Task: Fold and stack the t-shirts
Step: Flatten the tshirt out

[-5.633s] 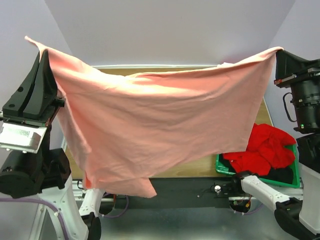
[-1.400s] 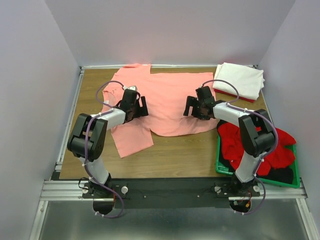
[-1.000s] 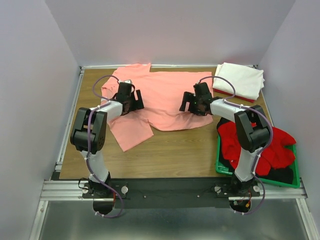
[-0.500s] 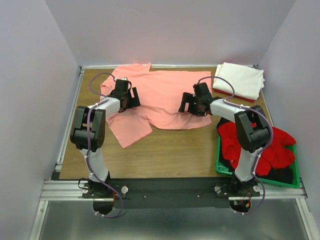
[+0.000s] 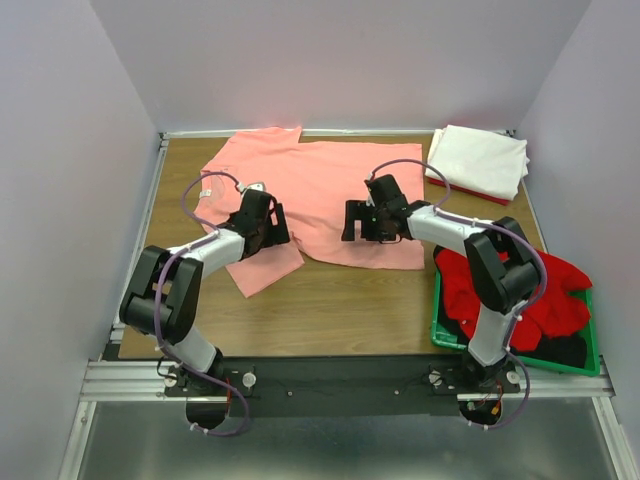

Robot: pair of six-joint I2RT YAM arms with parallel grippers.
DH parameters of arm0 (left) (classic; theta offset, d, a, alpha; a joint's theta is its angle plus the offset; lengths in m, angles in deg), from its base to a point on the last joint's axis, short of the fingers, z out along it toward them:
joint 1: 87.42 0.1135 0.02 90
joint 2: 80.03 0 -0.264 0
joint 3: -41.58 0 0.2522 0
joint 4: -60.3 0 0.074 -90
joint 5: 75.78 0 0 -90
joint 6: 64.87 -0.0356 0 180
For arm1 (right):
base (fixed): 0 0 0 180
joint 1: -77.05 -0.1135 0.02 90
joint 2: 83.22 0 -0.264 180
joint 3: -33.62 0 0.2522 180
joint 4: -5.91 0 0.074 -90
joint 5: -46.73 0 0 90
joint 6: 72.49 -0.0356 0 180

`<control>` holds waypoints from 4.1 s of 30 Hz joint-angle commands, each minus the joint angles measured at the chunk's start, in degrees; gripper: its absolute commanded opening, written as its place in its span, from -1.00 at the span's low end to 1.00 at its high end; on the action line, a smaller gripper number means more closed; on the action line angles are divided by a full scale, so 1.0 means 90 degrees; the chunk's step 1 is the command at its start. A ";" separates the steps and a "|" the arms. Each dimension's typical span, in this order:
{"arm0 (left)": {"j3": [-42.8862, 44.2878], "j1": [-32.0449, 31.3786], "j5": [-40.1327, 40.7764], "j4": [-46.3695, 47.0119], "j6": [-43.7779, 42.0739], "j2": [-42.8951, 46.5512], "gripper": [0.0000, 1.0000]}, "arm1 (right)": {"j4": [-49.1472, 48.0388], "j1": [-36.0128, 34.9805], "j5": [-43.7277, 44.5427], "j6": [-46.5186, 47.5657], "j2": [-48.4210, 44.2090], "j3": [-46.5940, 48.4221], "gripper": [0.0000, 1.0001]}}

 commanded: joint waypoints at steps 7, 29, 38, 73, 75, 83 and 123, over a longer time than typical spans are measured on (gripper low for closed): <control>0.0164 0.0053 -0.0326 0.0430 0.0009 -0.0786 0.90 | 0.0128 -0.0017 0.0168 -0.0272 0.0722 0.0260 1.00; -0.0401 0.0014 0.0513 0.0432 0.0145 0.1058 0.88 | 0.0490 -0.0007 0.0638 0.0070 -0.0868 -0.0042 1.00; -0.1661 0.0023 0.1246 0.0177 0.1082 0.2308 0.82 | 0.0656 0.0080 0.1759 -0.0653 -0.1874 -0.1282 1.00; -0.0861 0.0717 0.1061 -0.2724 0.1553 0.1147 0.36 | 0.2160 0.0696 0.2454 -0.1054 -0.1993 -0.1614 0.98; -0.0939 0.0785 0.1003 -0.2510 0.1445 0.0981 0.30 | 0.2160 0.0725 0.2542 -0.1171 -0.2003 -0.1761 0.98; -0.1056 0.0951 0.0954 -0.2246 0.1347 0.0737 -0.07 | 0.2169 0.0774 0.2679 -0.1230 -0.2129 -0.2054 0.98; 0.0018 0.1508 0.0924 -0.4275 0.2518 0.3548 -1.00 | 0.3935 0.0872 0.2064 -0.1278 -0.1143 -0.1645 -0.99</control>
